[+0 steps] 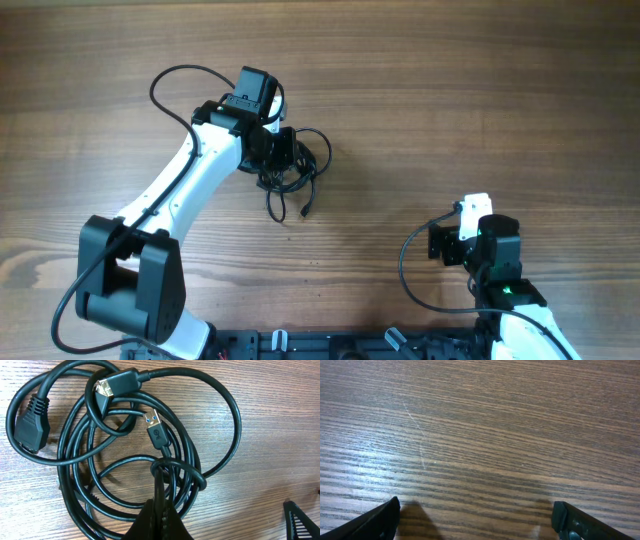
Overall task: Untangle cables
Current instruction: 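Hold the cable loop up with the left gripper while the right arm shifts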
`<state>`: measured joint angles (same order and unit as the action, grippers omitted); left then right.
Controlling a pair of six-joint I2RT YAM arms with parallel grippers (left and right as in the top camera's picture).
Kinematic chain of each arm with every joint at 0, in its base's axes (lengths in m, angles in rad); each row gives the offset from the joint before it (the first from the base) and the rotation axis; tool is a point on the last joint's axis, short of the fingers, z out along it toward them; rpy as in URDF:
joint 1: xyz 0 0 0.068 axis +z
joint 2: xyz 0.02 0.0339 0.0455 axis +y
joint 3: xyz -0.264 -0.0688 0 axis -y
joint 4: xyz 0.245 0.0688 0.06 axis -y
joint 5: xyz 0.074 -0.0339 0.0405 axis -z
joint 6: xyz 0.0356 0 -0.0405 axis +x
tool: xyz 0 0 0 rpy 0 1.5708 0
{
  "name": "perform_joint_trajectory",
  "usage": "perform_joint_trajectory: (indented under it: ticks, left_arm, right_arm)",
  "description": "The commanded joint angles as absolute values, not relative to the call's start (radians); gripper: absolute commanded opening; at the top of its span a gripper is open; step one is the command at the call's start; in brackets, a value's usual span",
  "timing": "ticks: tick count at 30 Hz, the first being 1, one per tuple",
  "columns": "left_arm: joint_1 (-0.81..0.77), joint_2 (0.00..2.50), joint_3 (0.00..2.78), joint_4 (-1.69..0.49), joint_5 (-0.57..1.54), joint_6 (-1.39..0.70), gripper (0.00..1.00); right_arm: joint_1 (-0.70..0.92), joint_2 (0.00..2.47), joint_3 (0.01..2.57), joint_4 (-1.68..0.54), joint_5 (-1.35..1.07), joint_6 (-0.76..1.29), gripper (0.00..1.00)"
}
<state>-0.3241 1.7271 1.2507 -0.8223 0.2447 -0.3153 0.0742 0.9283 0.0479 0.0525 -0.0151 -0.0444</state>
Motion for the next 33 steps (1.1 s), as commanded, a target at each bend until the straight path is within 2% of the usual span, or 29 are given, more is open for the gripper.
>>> perform_joint_trajectory:
  ticks: [1, 10, 14, 16, 23, 33]
  left_arm:
    - [-0.319, 1.738, 1.261, -0.820, 0.227, -0.299, 0.04]
    - [-0.319, 1.738, 1.261, -0.823, 0.227, -0.298, 0.04]
    - [-0.319, 1.738, 1.261, -0.822, 0.227, -0.298, 0.04]
    - [-0.319, 1.738, 1.261, -0.823, 0.227, -0.298, 0.04]
    - [-0.319, 1.738, 1.261, -0.823, 0.227, -0.298, 0.04]
    - [-0.319, 1.738, 1.261, -0.823, 0.227, -0.298, 0.04]
  right_arm:
    - [0.080, 0.980, 0.006, 0.006, -0.001, -0.060, 1.00]
    - [0.080, 0.951, 0.006, 0.006, -0.001, -0.060, 0.99]
    - [0.080, 0.765, 0.006, 0.006, -0.001, -0.060, 1.00]
    - [0.080, 0.580, 0.006, 0.006, -0.001, -0.060, 1.00]
    - [0.080, 0.262, 0.006, 0.006, -0.001, -0.060, 1.00]
    - [0.080, 0.054, 0.006, 0.006, -0.001, -0.060, 1.00]
